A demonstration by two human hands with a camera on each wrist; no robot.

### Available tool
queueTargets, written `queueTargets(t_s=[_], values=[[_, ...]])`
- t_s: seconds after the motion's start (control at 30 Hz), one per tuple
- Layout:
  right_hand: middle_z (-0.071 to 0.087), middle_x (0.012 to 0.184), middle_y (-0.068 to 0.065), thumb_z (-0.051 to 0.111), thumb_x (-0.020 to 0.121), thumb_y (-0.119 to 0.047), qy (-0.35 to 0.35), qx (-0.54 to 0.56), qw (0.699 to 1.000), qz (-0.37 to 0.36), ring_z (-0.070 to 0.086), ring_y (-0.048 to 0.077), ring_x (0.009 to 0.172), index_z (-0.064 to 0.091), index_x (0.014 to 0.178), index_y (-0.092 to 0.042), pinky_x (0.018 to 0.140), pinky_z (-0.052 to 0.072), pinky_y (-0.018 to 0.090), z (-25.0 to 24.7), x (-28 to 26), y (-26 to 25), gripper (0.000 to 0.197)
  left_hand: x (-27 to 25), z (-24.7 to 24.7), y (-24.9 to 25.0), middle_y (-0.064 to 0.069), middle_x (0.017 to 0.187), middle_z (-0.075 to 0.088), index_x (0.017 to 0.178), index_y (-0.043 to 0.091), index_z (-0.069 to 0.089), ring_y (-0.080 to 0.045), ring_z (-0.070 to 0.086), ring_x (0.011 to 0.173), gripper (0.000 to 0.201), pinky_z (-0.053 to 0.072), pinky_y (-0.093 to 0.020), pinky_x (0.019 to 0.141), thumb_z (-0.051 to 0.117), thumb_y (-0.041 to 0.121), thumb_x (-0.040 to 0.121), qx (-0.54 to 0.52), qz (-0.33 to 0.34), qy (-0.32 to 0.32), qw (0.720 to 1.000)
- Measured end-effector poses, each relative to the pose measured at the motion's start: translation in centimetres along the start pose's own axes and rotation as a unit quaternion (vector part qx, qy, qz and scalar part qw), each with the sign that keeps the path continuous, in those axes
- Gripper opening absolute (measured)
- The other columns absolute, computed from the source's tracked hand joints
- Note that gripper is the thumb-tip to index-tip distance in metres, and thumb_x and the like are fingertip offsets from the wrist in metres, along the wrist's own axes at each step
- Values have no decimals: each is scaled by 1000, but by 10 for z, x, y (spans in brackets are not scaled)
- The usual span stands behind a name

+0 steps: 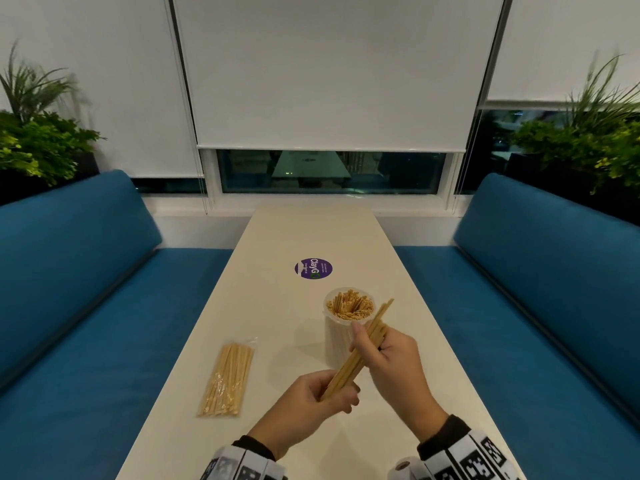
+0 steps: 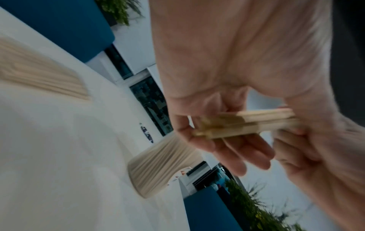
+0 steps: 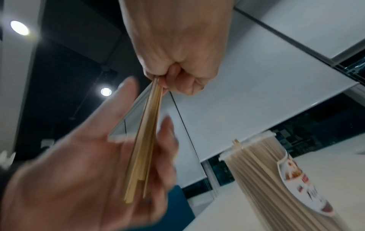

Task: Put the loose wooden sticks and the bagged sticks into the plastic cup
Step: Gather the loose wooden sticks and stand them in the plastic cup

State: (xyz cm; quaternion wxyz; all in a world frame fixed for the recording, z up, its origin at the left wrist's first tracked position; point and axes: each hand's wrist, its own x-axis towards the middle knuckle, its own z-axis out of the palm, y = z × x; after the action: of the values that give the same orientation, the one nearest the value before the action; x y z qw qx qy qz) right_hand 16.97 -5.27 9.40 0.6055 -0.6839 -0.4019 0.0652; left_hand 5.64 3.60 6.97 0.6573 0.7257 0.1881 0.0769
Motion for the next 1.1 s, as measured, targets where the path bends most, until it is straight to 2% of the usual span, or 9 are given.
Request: queueTargets(t_s=[0.07, 0.17, 0.27, 0.37, 0.5, 0.63, 0.77, 0.83, 1.1], values=[[61, 56, 5, 54, 87, -33, 32, 27, 999, -6, 55, 14, 52, 65, 56, -16, 55, 47, 31, -5, 5, -6, 37, 1, -5, -7, -2, 93, 72, 103, 12, 66, -12, 65, 86, 56, 47, -23, 81, 39, 56, 82, -112, -41, 50, 992], [63, 59, 1, 55, 84, -43, 40, 52, 997, -37, 56, 10, 54, 65, 58, -15, 54, 46, 26, -1, 5, -13, 40, 2, -4, -14, -20, 102, 70, 101, -3, 70, -30, 66, 91, 70, 50, -38, 86, 34, 56, 90, -392, -113, 88, 909], [56, 54, -5, 54, 81, -51, -6, 12, 997, -74, 51, 7, 52, 59, 58, -11, 49, 40, 16, 9, -2, -11, 46, 7, 2, -15, -28, 87, 70, 81, -13, 71, -34, 71, 70, 57, 59, -39, 66, 37, 30, 95, -533, -112, 54, 837], [52, 57, -12, 59, 82, -43, -65, -26, 994, -79, 50, 6, 54, 50, 58, -21, 51, 37, 13, 15, -6, -5, 33, 8, 9, -11, -24, 64, 67, 69, -13, 69, -28, 67, 50, 48, 59, -35, 49, 36, 12, 93, -553, -109, 55, 824], [54, 54, -12, 64, 85, -31, -87, -38, 995, -37, 52, 4, 53, 51, 58, -23, 51, 38, 12, 11, -4, -4, 31, 5, 12, -13, -11, 54, 59, 81, 0, 60, -13, 53, 35, 31, 44, -18, 34, 48, 26, 92, -508, -163, 89, 841], [49, 50, -6, 65, 84, -34, -115, -52, 992, -12, 46, 4, 48, 50, 55, -18, 49, 37, 19, 5, 0, -5, 36, 1, 13, -15, -1, 45, 36, 56, 8, 58, -7, 25, 32, 50, 21, -16, 34, 51, 49, 84, -417, -155, 75, 893], [59, 66, 1, 68, 73, -54, -131, -9, 991, 35, 51, 9, 58, 61, 80, -29, 57, 43, 25, 1, 3, -7, 27, -1, 13, -13, 0, 45, 31, 60, 9, 53, -8, 20, 35, 46, 21, -18, 38, 47, 41, 92, -351, -130, 109, 921], [59, 71, 2, 64, 79, -52, -134, -5, 990, 47, 50, 8, 57, 57, 90, -31, 56, 43, 25, -1, 4, -10, 25, 0, 9, -16, -1, 45, 32, 63, 7, 53, -9, 19, 36, 43, 22, -18, 37, 48, 38, 92, -322, -119, 134, 930], [63, 55, 0, 56, 92, -29, -259, 30, 963, 72, 45, 9, 37, 53, 76, -12, 43, 40, 20, 11, 10, -21, 23, -16, -17, -36, -6, 45, 40, 53, 5, 62, -12, 26, 35, 54, 23, -17, 37, 44, 36, 94, -213, -87, 201, 952]])
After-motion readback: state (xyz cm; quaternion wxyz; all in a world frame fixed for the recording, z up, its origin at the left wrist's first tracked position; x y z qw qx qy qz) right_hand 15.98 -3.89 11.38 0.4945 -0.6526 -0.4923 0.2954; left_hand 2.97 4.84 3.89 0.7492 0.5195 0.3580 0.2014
